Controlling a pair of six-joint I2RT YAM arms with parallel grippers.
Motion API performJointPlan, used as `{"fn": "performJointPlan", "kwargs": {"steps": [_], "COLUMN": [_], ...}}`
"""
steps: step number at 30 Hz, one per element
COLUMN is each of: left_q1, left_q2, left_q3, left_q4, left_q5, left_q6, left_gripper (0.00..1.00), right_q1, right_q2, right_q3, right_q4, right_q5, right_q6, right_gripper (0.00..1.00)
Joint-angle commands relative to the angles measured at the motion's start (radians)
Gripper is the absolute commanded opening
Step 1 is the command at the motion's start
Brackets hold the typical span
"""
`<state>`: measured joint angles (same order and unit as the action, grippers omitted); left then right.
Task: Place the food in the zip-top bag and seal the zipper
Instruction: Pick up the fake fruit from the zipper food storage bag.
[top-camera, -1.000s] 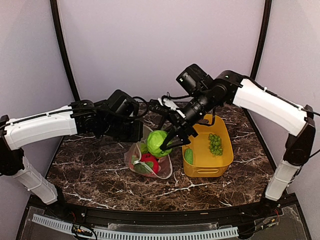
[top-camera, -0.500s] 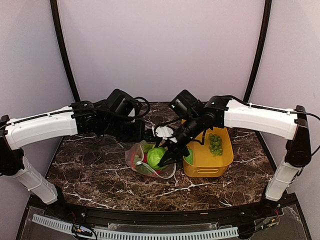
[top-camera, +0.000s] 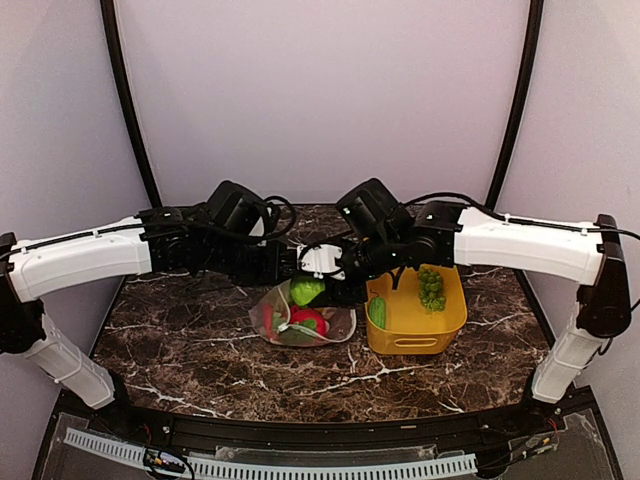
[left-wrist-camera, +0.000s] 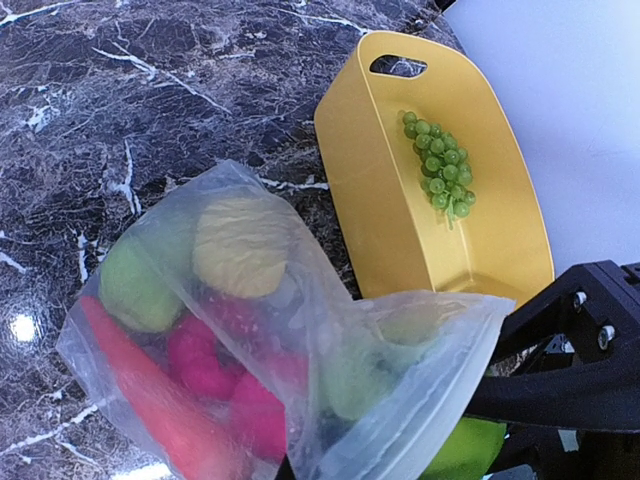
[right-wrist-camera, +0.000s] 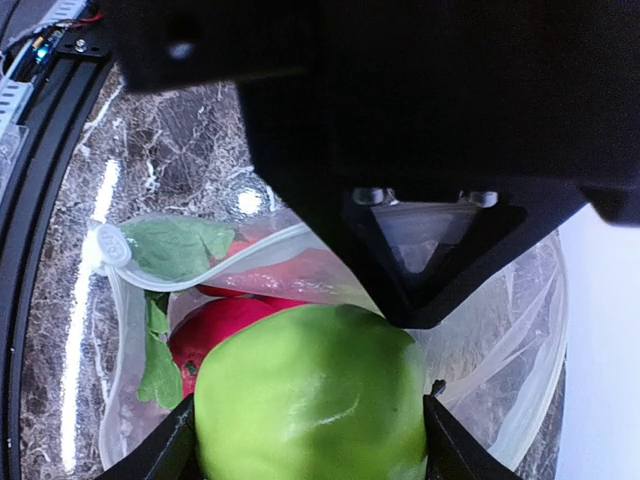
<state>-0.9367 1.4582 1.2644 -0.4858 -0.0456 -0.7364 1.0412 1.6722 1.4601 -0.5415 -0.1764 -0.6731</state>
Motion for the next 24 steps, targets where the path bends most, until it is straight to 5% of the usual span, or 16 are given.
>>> {"fn": "performJointPlan", "kwargs": {"steps": [1, 7, 14, 24], "left_q1": [0.016, 0.030, 0.045, 0.079], "left_q2": [-0.047, -0.067, -0.110, -0.139], "left_q3": [-0.033, -0.075, -0.135, -0.186], "left_q4": [0.057, 0.106, 0.142, 0.150], "left_q5": [0.042, 0.086, 0.083, 0.060], "left_q6": [-0.014, -0.050, -0.080, -0.086], "left_gripper": [0.01, 0.01, 0.01, 0.01], "right_q1": [0.027, 0.044, 0.049, 0.033], "right_q2": [0.015, 0.044, 0.059, -0.021], "right_q3": [-0.023, -0.025, -0.016, 0.115], "right_q4": [0.126, 0.172, 0.189, 0.012], "right_q5": [0.172, 0.253, 0.276, 0.095], "right_q6": [-0.009, -0.010, 0.029, 0.133], "right_gripper": [0.54, 0.63, 0.87, 0.90]}}
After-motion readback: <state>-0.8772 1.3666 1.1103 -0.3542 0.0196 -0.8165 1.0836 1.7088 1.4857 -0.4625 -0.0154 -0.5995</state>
